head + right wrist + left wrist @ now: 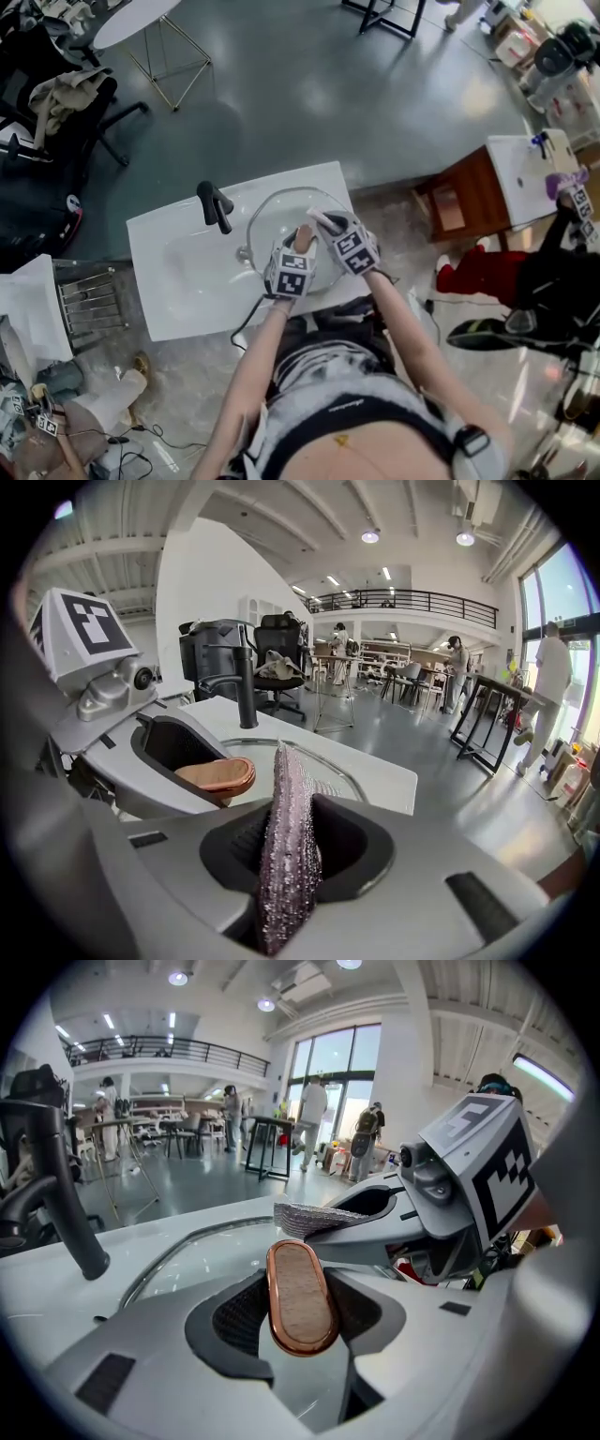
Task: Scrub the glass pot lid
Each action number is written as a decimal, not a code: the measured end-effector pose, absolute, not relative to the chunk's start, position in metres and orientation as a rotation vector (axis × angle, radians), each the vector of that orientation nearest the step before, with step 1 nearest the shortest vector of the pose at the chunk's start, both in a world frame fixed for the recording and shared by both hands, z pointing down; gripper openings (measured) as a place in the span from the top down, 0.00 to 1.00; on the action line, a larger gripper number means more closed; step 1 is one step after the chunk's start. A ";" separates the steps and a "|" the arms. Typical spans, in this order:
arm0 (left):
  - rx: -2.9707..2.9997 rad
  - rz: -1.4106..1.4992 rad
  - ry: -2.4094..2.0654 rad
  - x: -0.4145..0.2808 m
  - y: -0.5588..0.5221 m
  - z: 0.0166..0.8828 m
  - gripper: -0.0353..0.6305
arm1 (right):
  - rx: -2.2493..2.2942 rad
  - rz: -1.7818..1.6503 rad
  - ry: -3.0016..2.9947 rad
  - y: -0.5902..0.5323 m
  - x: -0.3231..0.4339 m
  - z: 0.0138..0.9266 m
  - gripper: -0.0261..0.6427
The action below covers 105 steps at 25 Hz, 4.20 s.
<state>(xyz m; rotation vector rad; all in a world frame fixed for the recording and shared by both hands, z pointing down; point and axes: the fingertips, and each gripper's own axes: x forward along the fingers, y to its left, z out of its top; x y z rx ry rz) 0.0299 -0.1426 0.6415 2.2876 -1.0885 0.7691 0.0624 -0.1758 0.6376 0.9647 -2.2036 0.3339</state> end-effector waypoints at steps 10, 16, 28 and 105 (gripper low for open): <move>2.290 0.767 -1.101 0.030 -0.144 0.645 0.67 | 0.846 0.255 -2.207 -0.196 0.045 0.642 0.82; 2.287 0.765 -1.110 0.032 -0.145 0.647 0.67 | 0.776 0.227 -2.210 -0.207 0.032 0.640 0.82; 2.281 0.768 -1.106 0.032 -0.143 0.647 0.67 | 0.601 0.196 -2.238 -0.219 0.006 0.642 0.82; 2.288 0.780 -1.106 0.028 -0.145 0.648 0.67 | 0.760 0.269 -2.320 -0.179 0.070 0.642 0.82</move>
